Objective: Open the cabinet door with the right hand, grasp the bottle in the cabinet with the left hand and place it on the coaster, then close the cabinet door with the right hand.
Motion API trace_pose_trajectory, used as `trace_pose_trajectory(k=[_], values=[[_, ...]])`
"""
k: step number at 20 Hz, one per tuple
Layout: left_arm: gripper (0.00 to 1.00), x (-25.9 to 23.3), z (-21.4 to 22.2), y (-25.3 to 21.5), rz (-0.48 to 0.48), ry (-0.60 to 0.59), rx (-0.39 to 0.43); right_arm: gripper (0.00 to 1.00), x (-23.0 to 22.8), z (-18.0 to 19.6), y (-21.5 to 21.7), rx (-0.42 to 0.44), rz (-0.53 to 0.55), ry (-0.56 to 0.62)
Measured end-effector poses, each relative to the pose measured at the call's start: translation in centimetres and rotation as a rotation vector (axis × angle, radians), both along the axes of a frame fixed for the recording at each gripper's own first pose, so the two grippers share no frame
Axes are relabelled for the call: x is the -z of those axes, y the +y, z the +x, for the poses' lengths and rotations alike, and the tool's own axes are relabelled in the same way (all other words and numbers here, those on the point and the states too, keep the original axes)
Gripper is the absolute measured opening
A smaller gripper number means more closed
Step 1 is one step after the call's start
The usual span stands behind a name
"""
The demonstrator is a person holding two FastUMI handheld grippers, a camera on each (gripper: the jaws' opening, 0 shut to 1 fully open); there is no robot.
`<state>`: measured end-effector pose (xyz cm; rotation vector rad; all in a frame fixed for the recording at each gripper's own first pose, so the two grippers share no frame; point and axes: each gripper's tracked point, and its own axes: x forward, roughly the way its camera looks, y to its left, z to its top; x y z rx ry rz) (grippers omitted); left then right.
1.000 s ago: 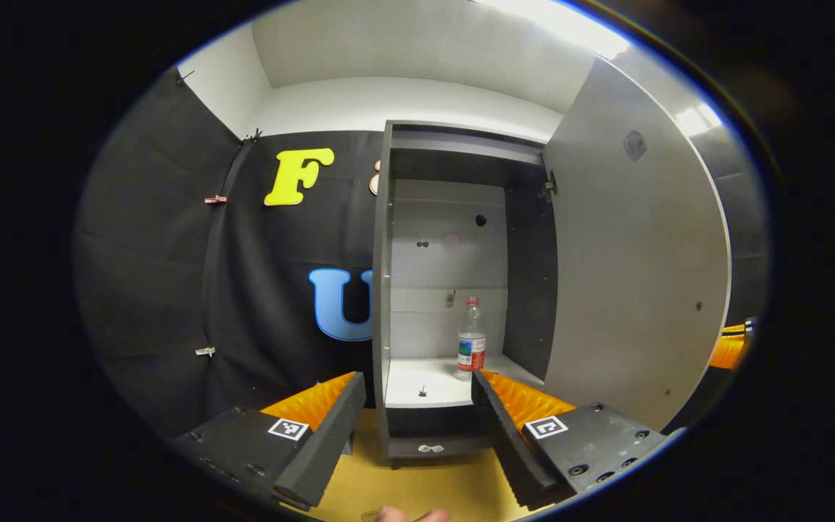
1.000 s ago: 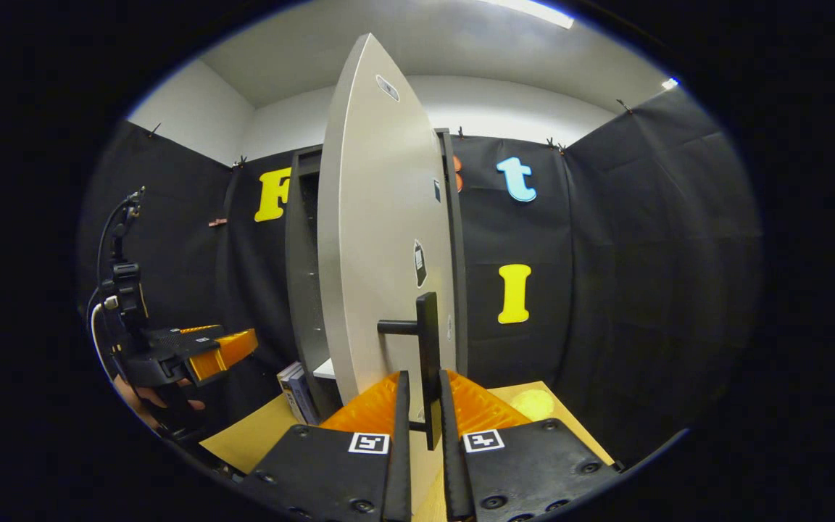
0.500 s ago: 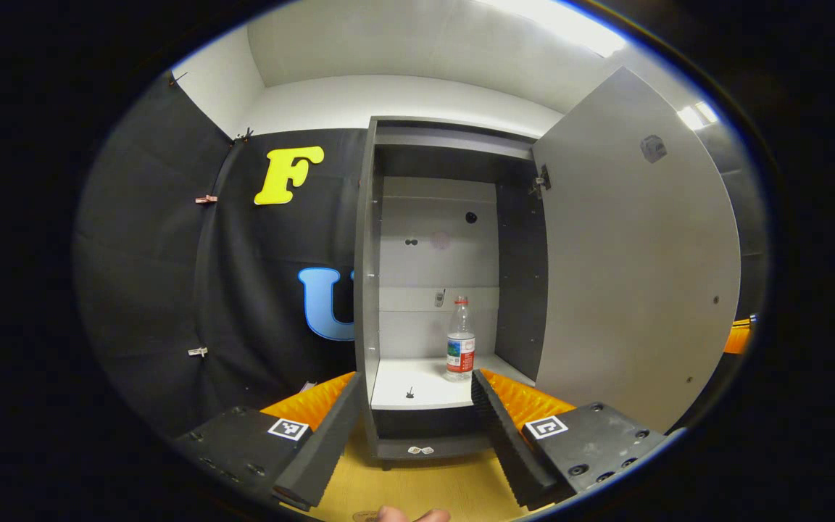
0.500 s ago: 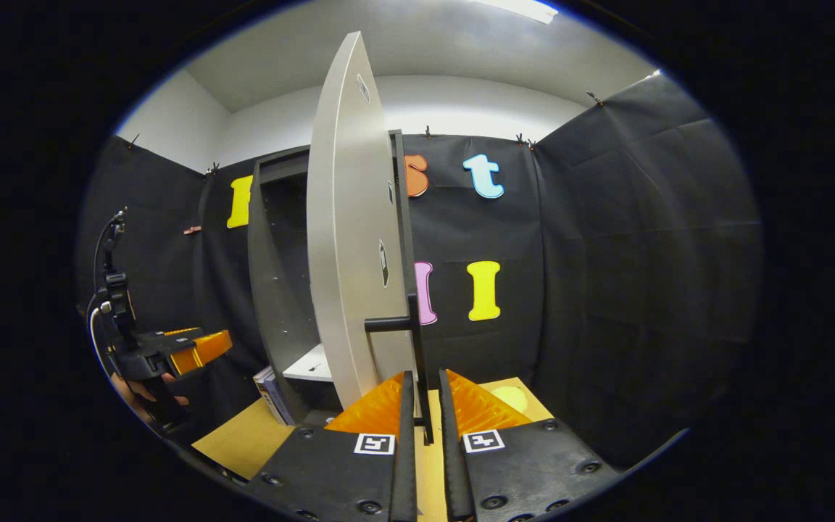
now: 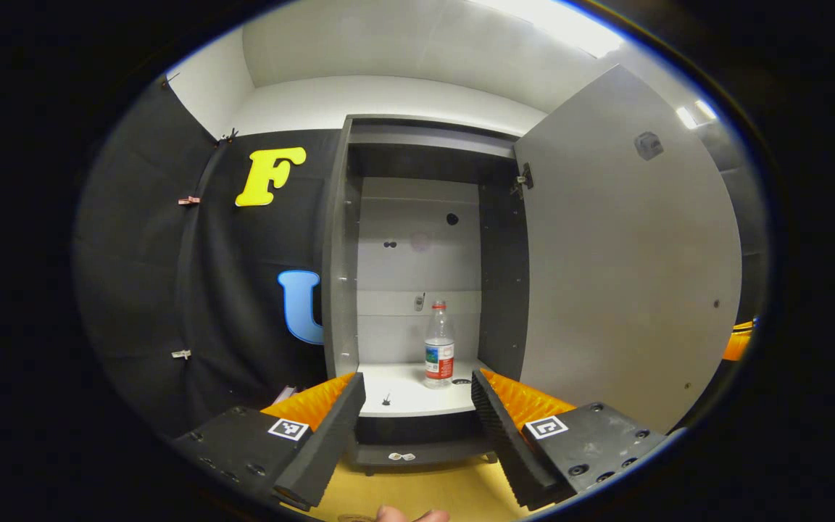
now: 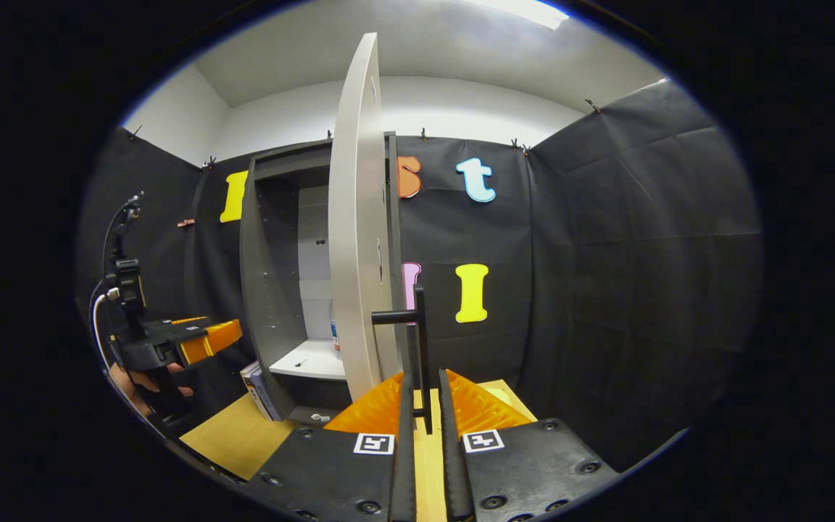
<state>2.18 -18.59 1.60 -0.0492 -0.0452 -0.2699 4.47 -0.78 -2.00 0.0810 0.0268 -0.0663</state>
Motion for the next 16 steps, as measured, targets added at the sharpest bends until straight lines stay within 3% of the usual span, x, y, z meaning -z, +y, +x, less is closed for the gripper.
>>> trace_pose_trajectory(k=[4, 6, 9, 10, 16], values=[[0.92, 0.1, 2.1, -2.3, 0.006, -0.011, 0.024, 0.25, -0.9, -0.1, -1.6, 0.061, -0.019, -0.044], [0.93, 0.3, 3.7, -3.7, 0.0, -0.009, 0.036, 0.36, -1.2, 0.6, -3.2, 0.149, -0.019, -0.064], [0.93, 0.3, 6.5, -5.8, -0.014, -0.008, 0.051, 0.77, -0.8, 0.6, -4.2, 0.225, -0.002, -0.048], [0.93, 0.4, 7.8, -6.5, -0.011, -0.006, 0.055, 0.99, -0.8, 0.6, -4.8, 0.238, -0.008, -0.047], [0.93, 1.8, 15.4, -9.6, 0.036, 0.003, 0.033, 0.97, 0.0, 0.0, -7.0, 0.302, -0.066, -0.016]])
